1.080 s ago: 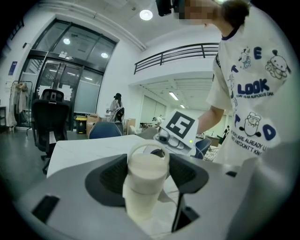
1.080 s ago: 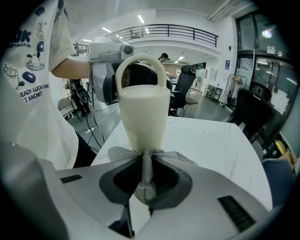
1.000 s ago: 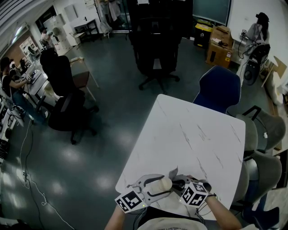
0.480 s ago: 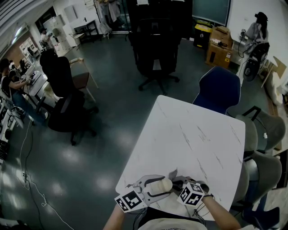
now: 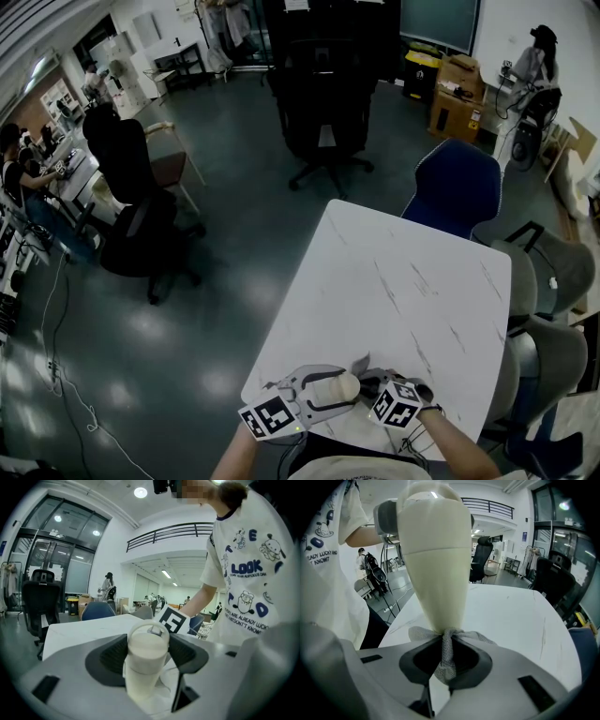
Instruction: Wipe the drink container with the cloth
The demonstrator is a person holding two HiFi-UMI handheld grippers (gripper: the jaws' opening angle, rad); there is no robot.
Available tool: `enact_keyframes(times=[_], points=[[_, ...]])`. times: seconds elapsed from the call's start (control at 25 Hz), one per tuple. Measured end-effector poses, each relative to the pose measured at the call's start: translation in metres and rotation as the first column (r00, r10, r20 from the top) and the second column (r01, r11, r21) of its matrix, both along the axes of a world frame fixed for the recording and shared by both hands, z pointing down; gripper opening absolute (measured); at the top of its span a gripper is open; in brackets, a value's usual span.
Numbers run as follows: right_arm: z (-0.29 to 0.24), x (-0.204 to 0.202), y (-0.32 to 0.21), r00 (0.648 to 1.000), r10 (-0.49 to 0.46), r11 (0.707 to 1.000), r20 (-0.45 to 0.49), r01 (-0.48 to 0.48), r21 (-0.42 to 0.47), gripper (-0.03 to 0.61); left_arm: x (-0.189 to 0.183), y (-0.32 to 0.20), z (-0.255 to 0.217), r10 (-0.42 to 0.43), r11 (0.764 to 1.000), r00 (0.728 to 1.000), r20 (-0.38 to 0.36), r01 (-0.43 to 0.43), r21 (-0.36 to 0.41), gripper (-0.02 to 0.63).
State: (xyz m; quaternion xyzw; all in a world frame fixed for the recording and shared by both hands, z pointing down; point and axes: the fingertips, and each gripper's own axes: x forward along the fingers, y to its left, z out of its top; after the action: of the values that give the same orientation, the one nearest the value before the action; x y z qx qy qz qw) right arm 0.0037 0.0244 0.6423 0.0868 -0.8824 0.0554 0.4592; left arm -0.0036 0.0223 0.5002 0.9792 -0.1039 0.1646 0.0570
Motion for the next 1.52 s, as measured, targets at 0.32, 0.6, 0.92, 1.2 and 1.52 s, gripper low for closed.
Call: enact_keyframes(times=[0.32, 0.6, 0.92, 1.2, 1.52], points=[[0.004, -0.001, 0.000, 1.000, -0.014, 1.000, -0.005, 0.014, 0.005, 0.057, -0.002, 0.000, -0.001, 0.055, 0.998, 0.998, 0.016, -0.055, -0.007, 0.274], [0.013, 0.001, 0.000, 1.000, -0.002, 1.000, -0.021, 0.001, -0.014, 0.057, 0.001, 0.004, 0.003, 0.127, 0.992, 0.990, 0.054, -0.127, 0.000, 0.274], [0.015, 0.001, 0.000, 1.000, 0.006, 1.000, -0.021, -0.006, -0.014, 0.057, 0.001, 0.002, 0.002, 0.154, 0.988, 0.987, 0.053, -0.154, -0.010, 0.274], [0.003, 0.000, 0.000, 1.000, -0.008, 1.000, -0.006, 0.008, -0.023, 0.057, 0.000, 0.002, 0.002, 0.169, 0.986, 0.984, 0.053, -0.169, -0.007, 0.275], [-0.033, 0.003, -0.001, 0.998, -0.059, 0.998, 0.035, 0.059, 0.002, 0.057, 0.002, 0.004, 0.003, 0.184, 0.983, 0.981, 0.062, -0.184, -0.003, 0.275]])
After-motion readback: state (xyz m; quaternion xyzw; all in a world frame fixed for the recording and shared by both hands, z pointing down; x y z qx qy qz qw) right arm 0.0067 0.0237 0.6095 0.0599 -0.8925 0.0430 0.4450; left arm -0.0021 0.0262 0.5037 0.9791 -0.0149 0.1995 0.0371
